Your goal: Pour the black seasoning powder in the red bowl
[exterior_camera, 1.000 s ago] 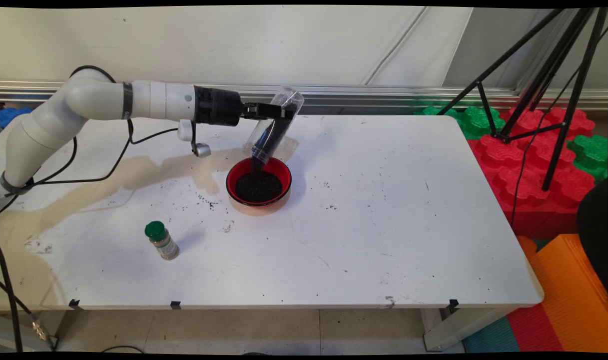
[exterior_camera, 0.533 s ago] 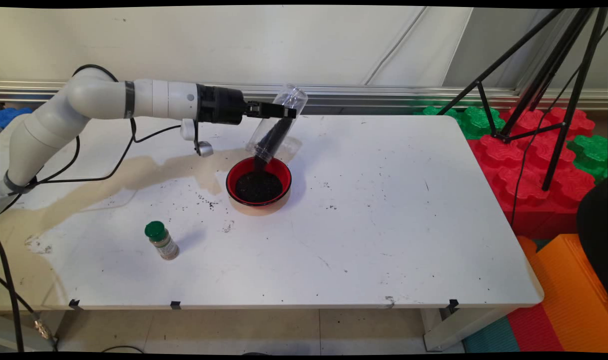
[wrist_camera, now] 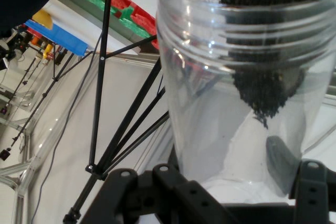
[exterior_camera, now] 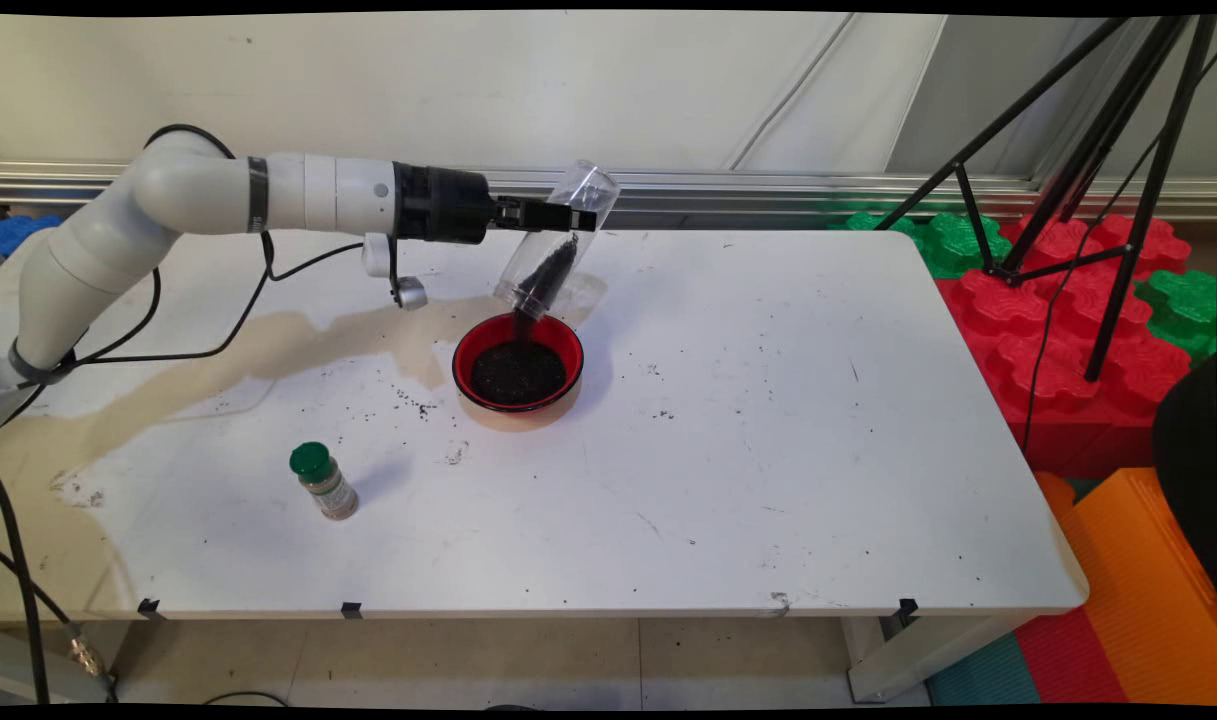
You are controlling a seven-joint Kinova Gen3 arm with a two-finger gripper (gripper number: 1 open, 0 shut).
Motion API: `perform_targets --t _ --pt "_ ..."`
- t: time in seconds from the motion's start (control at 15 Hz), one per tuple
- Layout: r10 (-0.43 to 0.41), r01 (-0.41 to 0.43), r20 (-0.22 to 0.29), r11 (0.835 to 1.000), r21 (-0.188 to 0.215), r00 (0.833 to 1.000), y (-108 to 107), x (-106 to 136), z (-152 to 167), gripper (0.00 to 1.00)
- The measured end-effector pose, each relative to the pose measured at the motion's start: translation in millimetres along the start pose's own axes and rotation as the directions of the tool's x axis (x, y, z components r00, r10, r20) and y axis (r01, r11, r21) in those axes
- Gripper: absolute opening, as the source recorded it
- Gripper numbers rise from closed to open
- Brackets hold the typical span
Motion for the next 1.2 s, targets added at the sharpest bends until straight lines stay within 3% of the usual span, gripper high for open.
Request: perform_targets --t 1.2 --pt "0.069 -0.07 0.024 0.997 0.035 0.997 -15 -12 -10 0.0"
